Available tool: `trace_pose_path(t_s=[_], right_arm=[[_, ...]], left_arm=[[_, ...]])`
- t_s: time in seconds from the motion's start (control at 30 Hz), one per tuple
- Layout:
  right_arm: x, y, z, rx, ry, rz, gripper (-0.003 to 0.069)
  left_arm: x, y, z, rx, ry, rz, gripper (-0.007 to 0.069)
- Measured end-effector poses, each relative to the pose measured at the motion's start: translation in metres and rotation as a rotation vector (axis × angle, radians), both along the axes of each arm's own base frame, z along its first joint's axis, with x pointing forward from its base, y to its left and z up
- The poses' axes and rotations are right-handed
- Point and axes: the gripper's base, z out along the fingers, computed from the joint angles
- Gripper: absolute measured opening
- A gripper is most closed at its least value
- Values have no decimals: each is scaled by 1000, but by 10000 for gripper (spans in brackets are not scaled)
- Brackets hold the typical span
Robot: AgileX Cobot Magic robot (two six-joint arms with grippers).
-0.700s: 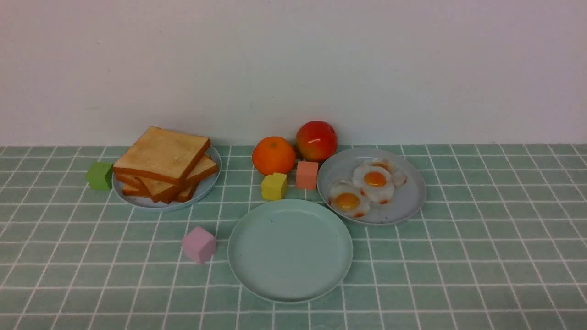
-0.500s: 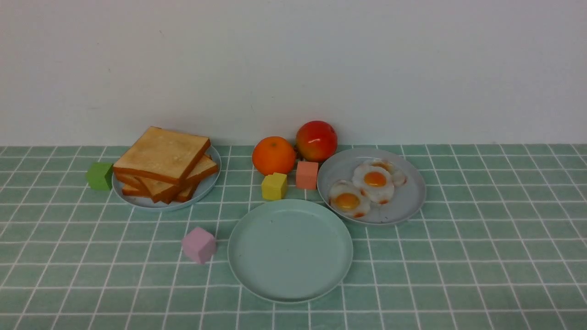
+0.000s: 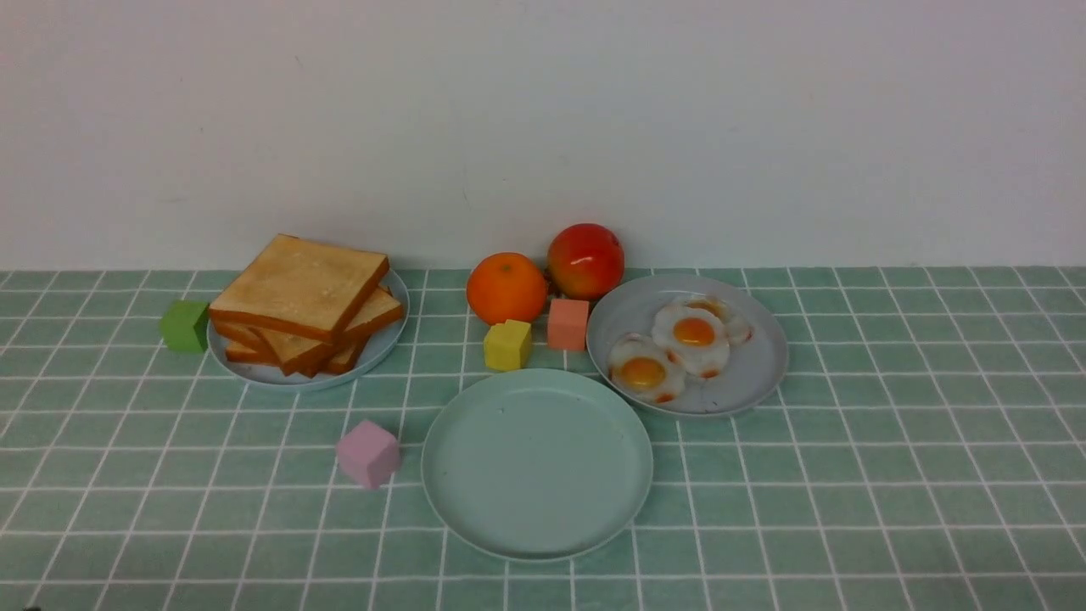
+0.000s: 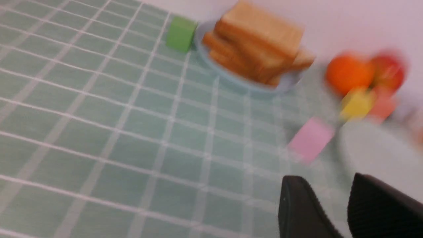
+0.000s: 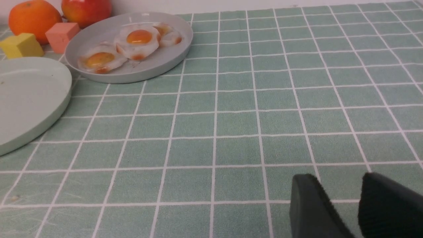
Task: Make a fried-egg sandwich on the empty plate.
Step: Use the left arm to grab a slice of bread
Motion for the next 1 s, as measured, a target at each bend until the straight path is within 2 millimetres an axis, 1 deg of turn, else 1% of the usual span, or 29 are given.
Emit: trace_pose_path(t_s=[0.03, 0.07, 0.13, 0.2, 0.23, 0.27, 0.33, 0.4, 0.47, 0.5, 0.53, 0.63, 0.67, 0.73, 0.77, 0.8, 0.83, 0.87, 0.9, 0.93, 1.0], right_arm=[[0, 0, 0, 0, 0, 0, 241], [0, 0, 0, 0, 0, 0, 241], [0, 0, 0, 0, 0, 0, 241], [0, 0, 0, 0, 0, 0, 241], [0, 0, 0, 0, 0, 0, 241], [0, 0, 0, 0, 0, 0, 241], [0, 0, 0, 0, 0, 0, 241], [0, 0, 0, 0, 0, 0, 241], [0, 0, 0, 0, 0, 0, 241], [0, 0, 0, 0, 0, 0, 241], [0, 0, 0, 0, 0, 0, 241], [0, 0, 0, 0, 0, 0, 241], [0, 0, 0, 0, 0, 0, 241], [0, 0, 0, -2, -1, 0, 241], [0, 0, 0, -3, -1, 0, 241], [0, 0, 1, -7, -8, -1, 241], [0, 0, 1, 1, -13, -2, 241], [1, 0, 1, 32, -23, -4, 241], [1, 1, 2, 77, -31, -8, 241], [2, 3, 3, 163, -56, -16, 241], [3, 4, 8, 321, -105, -30, 241]], left_arm=[[0, 0, 2, -65, -15, 7, 239], [1, 0, 5, -209, -46, 21, 239], [1, 1, 10, -347, -89, 41, 239], [1, 3, 14, -412, -134, 61, 239], [1, 4, 15, -418, -140, 64, 239], [0, 3, 18, -415, -147, 59, 234], [-2, 0, 32, -342, -148, 19, 206], [-6, -3, 53, -210, -149, -26, 158], [-4, -8, 72, -58, -110, -92, 103], [-3, -8, 71, -45, -95, -101, 103], [2, -13, 84, 55, -54, -168, 66], [22, -25, 100, 206, 115, -339, 13], [28, -29, 104, 245, 170, -394, 5], [46, -38, 117, 325, 324, -510, -4], [51, -39, 116, 331, 349, -522, -4], [66, -44, 128, 367, 416, -570, -4], [76, -47, 132, 371, 448, -585, -4], [86, -49, 138, 367, 466, -594, -4], [92, -51, 142, 357, 477, -593, -4], [104, -54, 149, 339, 489, -590, -4], [116, -57, 156, 323, 495, -588, -6]])
